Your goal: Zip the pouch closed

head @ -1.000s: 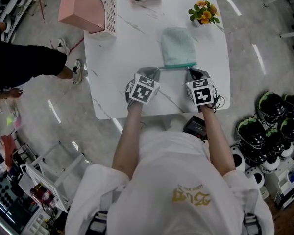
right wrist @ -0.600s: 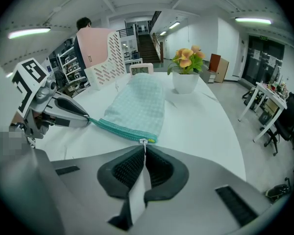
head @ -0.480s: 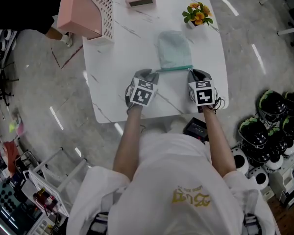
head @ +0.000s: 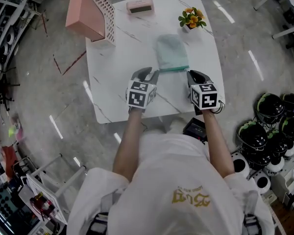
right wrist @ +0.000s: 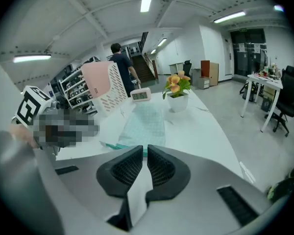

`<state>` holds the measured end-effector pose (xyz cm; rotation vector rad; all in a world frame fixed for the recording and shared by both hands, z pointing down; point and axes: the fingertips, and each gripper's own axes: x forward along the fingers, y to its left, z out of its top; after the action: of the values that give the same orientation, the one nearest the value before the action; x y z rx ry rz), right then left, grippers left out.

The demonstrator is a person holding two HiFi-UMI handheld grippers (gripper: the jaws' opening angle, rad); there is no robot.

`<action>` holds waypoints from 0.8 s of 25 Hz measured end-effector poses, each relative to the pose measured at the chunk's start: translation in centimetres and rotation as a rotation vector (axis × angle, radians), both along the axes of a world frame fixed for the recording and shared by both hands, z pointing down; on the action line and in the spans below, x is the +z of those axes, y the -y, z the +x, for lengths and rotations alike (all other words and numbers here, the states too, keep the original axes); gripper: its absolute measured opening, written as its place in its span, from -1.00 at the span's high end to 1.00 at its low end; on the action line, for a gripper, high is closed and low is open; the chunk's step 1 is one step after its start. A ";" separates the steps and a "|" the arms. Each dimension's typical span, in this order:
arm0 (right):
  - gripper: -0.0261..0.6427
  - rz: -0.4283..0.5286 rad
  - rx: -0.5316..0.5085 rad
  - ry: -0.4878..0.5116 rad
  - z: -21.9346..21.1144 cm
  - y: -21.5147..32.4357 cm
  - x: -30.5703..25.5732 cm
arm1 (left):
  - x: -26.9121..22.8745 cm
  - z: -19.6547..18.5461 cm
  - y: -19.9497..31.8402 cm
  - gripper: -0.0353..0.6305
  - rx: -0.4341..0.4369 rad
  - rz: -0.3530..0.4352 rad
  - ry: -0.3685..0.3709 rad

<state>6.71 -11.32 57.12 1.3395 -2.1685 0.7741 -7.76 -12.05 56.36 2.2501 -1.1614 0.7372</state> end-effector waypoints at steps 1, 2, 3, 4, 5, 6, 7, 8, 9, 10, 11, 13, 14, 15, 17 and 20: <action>0.81 0.021 0.000 0.019 -0.2 -0.2 -0.9 | -1.0 0.2 -0.1 0.54 -0.012 0.018 -0.030; 0.82 0.046 0.005 0.029 -0.3 -0.3 -1.9 | -2.0 0.3 -0.2 0.56 -0.021 0.035 -0.057; 0.84 0.071 0.012 0.037 -0.3 -0.4 -2.8 | -2.9 0.5 -0.3 0.58 -0.027 0.053 -0.076; 0.85 0.091 0.019 0.049 -0.3 -0.6 -3.6 | -3.7 0.6 -0.5 0.61 -0.028 0.072 -0.085; 0.87 0.107 0.023 0.066 -0.4 -0.8 -4.4 | -4.4 0.7 -0.7 0.67 -0.028 0.090 -0.088; 0.89 0.116 0.022 0.088 -0.6 -1.0 -5.1 | -5.0 0.7 -1.0 0.69 -0.028 0.105 -0.091; 0.89 0.122 0.018 0.108 -0.7 -1.3 -5.6 | -5.5 0.7 -1.2 0.72 -0.031 0.117 -0.098; 0.89 0.129 0.017 0.122 -0.8 -1.5 -6.1 | -6.1 0.6 -1.3 0.76 -0.037 0.128 -0.110; 0.89 0.139 0.018 0.128 -0.8 -1.7 -6.6 | -6.7 0.5 -1.3 0.77 -0.044 0.138 -0.124; 0.89 0.151 0.020 0.130 -0.7 -1.9 -7.1 | -7.4 0.4 -1.4 0.79 -0.049 0.150 -0.136; 0.89 0.163 0.021 0.132 -0.6 -2.2 -7.6 | -8.1 0.4 -1.6 0.80 -0.053 0.162 -0.145; 0.89 0.186 0.017 0.140 -0.7 -2.9 -8.6 | -9.6 0.2 -2.1 0.84 -0.062 0.189 -0.162; 0.89 0.198 0.017 0.146 -0.8 -3.2 -9.2 | -10.3 0.1 -2.4 0.84 -0.068 0.206 -0.170; 0.89 0.212 0.022 0.155 -0.8 -3.4 -9.8 | -11.1 0.0 -2.7 0.84 -0.074 0.224 -0.179; 0.89 0.240 0.044 0.184 -0.6 -3.8 -10.9 | -12.3 -0.1 -3.2 0.84 -0.083 0.258 -0.191; 0.89 0.276 0.047 0.166 -0.4 -4.2 -11.8 | -13.5 -0.1 -3.6 0.84 -0.087 0.297 -0.195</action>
<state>6.33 -7.13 45.31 1.5114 -2.4540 0.6396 -7.85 -8.41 42.82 2.4268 -1.3340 0.3182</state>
